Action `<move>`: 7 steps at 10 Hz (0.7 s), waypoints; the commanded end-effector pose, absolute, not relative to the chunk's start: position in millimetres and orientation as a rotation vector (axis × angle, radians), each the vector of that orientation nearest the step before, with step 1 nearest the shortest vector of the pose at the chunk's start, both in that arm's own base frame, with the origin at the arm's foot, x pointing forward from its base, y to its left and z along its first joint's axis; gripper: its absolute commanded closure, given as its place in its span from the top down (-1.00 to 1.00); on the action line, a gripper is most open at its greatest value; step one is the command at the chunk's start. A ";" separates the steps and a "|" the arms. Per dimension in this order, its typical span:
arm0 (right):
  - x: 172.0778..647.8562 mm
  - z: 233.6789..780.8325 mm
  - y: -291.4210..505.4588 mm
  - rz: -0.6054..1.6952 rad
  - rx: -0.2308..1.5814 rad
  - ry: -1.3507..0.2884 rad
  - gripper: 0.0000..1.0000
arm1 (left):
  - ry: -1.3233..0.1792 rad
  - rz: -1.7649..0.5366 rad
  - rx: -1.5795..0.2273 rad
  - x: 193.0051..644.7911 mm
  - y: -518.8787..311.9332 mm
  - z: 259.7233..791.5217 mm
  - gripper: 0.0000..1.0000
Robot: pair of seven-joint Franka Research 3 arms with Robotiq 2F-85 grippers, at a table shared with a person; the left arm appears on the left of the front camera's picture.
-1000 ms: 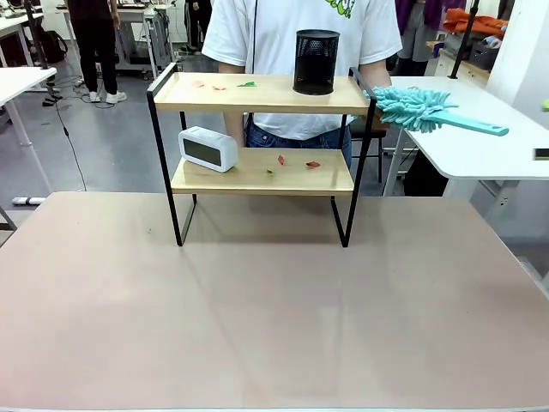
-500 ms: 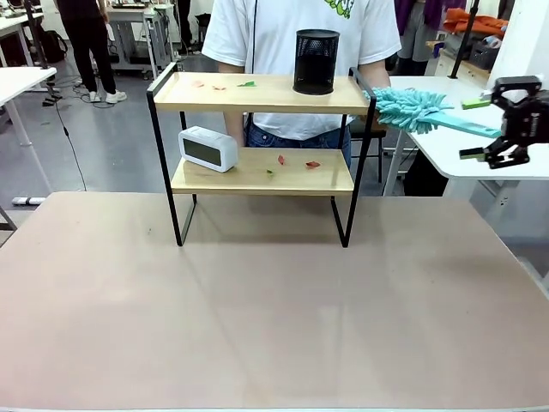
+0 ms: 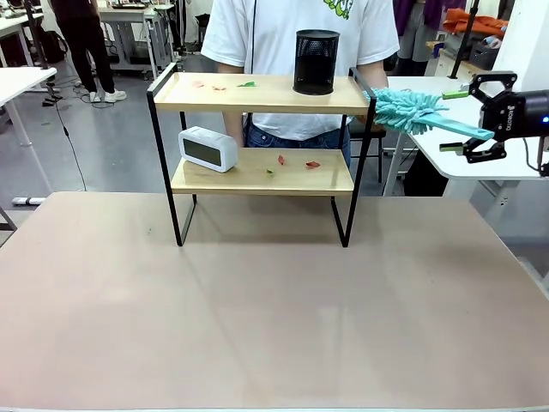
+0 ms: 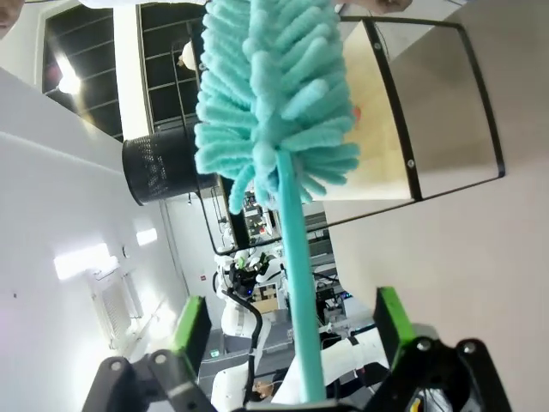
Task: Clean the shelf.
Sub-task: Pick up the Duster from the human.
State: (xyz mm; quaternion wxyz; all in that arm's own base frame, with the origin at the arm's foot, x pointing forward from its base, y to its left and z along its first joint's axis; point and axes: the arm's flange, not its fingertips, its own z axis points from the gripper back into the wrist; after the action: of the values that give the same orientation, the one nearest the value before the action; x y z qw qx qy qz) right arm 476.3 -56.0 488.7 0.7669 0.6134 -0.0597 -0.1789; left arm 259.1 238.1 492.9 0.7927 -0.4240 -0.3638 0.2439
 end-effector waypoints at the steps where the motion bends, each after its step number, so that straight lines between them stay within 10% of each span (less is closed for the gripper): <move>1: 486.3 491.4 -51.3 -0.421 1.329 -0.130 0.99 | -0.805 0.503 -0.920 260.1 238.9 492.9 1.00; 3: 486.0 490.7 -51.3 -0.401 1.331 -0.157 0.90 | -0.805 0.503 -0.920 260.1 238.9 492.9 1.00; 4: 486.3 491.1 -51.5 -0.401 1.324 -0.168 -0.13 | -0.805 0.503 -0.920 260.1 238.9 492.9 1.00; 5: 486.4 491.5 -51.6 -0.393 1.332 -0.166 -0.23 | -0.805 0.503 -0.920 260.1 238.9 492.9 1.00; 6: 486.5 491.4 -52.0 -0.393 1.334 -0.169 -1.00 | -0.805 0.503 -0.920 260.1 238.9 492.9 1.00; 7: 486.4 491.1 -52.2 -0.395 1.326 -0.178 -1.00 | -0.805 0.503 -0.920 260.1 238.9 492.9 1.00</move>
State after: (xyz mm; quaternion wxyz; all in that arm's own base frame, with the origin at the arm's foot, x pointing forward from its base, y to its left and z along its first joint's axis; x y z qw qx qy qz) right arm 480.6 -58.1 488.5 0.7692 0.6087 -0.0667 -0.1827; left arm 259.0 238.1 492.9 0.7927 -0.4241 -0.3639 0.2437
